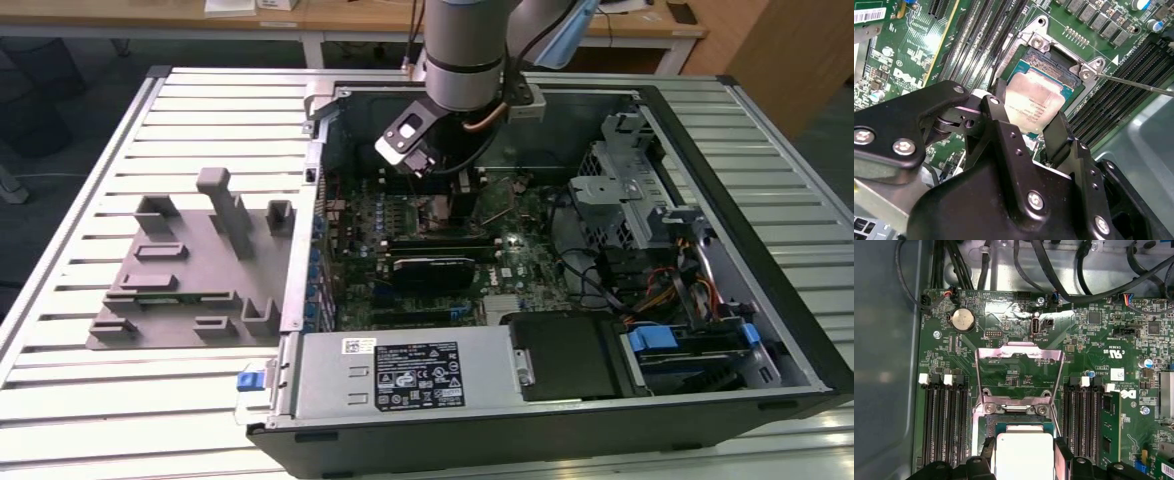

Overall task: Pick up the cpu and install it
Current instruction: 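Place the cpu into insertion slot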

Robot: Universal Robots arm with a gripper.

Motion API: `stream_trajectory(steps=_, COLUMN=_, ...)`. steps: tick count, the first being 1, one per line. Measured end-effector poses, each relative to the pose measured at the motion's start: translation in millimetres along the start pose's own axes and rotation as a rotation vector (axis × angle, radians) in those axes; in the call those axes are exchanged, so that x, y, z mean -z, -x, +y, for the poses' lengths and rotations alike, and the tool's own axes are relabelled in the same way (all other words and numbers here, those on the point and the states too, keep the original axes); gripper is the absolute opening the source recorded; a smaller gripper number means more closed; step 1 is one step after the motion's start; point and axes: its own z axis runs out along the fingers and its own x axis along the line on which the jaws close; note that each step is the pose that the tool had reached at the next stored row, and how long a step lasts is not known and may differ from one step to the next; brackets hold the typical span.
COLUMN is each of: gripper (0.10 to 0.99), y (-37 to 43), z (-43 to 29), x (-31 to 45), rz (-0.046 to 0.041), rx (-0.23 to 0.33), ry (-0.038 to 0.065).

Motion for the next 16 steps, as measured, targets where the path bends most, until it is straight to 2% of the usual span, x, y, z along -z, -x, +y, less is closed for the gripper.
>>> stream_trajectory(steps=16, gripper=0.541, y=-0.5, z=-1.7, x=-10.3, rz=-0.0001, rx=-0.002, ry=0.0)
